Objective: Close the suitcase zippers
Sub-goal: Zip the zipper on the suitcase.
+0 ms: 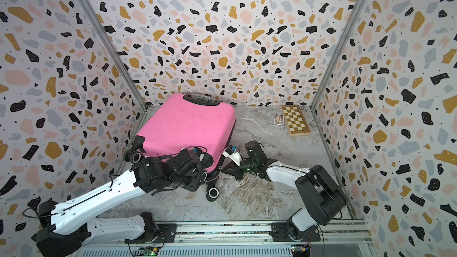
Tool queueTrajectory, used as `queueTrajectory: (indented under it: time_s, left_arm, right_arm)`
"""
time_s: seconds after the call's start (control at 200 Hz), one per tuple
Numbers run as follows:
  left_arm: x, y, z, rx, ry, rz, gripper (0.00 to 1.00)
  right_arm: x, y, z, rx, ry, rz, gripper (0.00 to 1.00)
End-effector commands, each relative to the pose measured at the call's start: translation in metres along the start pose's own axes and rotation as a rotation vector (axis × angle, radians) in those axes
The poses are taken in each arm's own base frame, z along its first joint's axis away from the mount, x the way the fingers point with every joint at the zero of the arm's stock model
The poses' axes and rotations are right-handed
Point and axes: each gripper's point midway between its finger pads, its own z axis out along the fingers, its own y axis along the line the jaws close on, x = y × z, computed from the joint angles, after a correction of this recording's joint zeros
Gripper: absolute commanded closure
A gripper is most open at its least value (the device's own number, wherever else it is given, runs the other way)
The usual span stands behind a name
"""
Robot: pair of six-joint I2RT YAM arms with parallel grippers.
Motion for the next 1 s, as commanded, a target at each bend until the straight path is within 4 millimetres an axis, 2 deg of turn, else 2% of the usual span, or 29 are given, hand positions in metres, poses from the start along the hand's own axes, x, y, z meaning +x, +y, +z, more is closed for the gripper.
queueTrajectory:
  time_s: [0.0,0.155,0.3,0.471,0.671,0.851,0.991]
  left_arm:
    - [-0.045,-0.01,-0.026,0.041,-0.193,-0.032,0.85]
    - [-0.063,-0.008,-0.034,0.024,-0.276,-0.093,0.87]
    - [-0.084,-0.002,-0.041,0.008,-0.394,-0.206,0.99]
    - [-0.103,-0.008,-0.039,0.038,-0.479,-0.258,1.0]
    - [-0.111,-0.022,-0.024,0.08,-0.483,-0.263,1.0]
    - [-0.112,-0.034,-0.009,0.127,-0.459,-0.267,1.0]
    - [-0.116,-0.04,-0.005,0.145,-0.457,-0.266,1.0]
  right_arm:
    - [-0.012,0.009,-0.003,0.02,-0.038,-0.067,1.0]
    - [-0.009,0.02,0.0,0.081,-0.043,-0.124,1.0]
    - [-0.008,0.038,0.002,0.123,-0.081,-0.162,1.0]
    - [-0.005,0.065,0.005,0.102,-0.131,-0.18,1.0]
    - [0.001,0.086,0.022,0.059,-0.135,-0.177,1.0]
    - [-0.005,0.094,0.03,0.065,-0.208,-0.144,1.0]
    - [-0.008,0.097,0.034,0.038,-0.25,-0.089,1.0]
